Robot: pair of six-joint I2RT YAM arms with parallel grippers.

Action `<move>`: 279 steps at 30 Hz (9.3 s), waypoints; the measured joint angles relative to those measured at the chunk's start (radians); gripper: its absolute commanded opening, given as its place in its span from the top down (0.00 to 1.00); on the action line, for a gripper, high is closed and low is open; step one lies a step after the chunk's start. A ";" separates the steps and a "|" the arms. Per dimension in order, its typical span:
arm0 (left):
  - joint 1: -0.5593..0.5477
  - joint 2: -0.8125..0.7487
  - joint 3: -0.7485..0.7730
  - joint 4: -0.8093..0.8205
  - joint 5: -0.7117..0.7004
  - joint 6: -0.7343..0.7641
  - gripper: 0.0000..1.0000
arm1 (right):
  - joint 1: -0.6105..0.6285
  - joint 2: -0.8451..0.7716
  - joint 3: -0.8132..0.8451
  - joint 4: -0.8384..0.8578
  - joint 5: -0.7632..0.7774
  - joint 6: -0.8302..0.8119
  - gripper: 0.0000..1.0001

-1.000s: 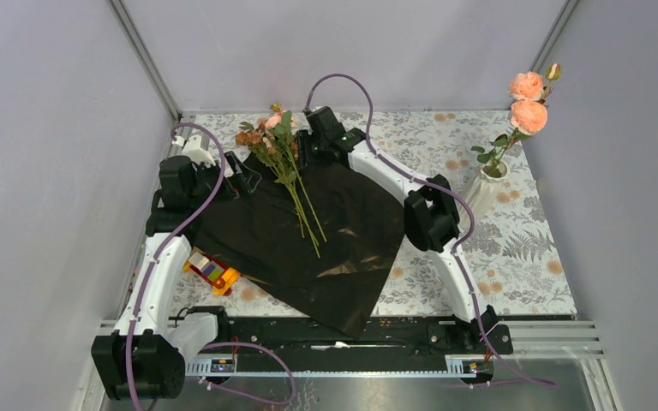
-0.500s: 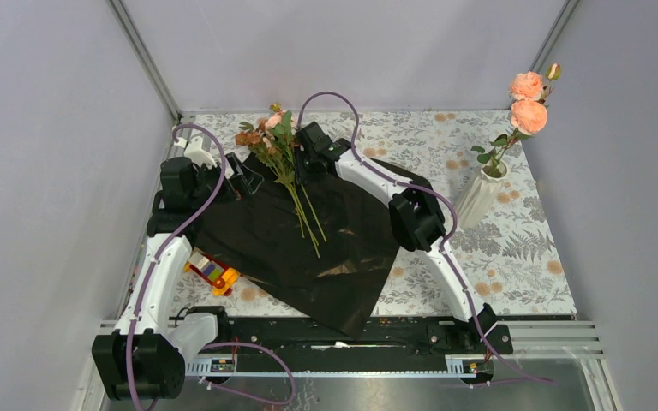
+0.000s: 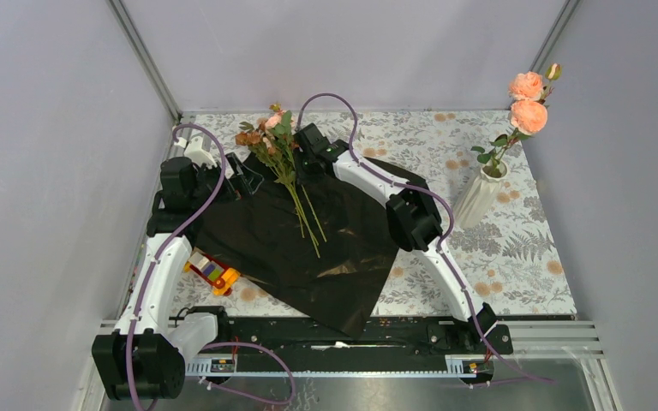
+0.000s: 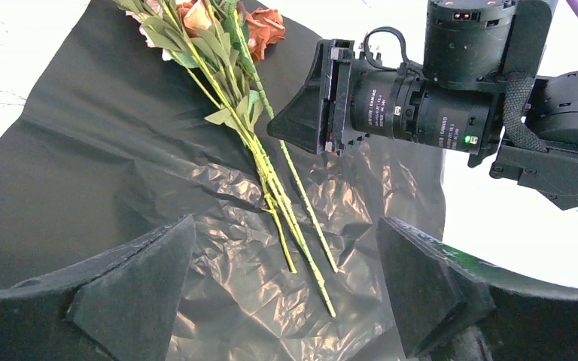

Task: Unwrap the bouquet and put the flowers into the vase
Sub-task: Pick up the fake flower from the wrapping paper, then insert the fake flower into the vase.

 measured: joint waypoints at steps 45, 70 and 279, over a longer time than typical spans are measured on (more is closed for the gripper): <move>0.005 0.012 0.000 -0.001 -0.021 0.004 0.03 | 0.006 -0.086 -0.190 0.148 0.053 -0.074 1.00; -0.196 -0.006 -0.067 0.397 0.078 -0.356 0.19 | 0.127 -0.857 -0.852 0.602 -0.039 -0.108 1.00; -0.238 0.187 -0.222 0.322 -0.151 -0.418 0.36 | -0.657 -1.915 -1.519 0.396 0.076 -0.132 0.36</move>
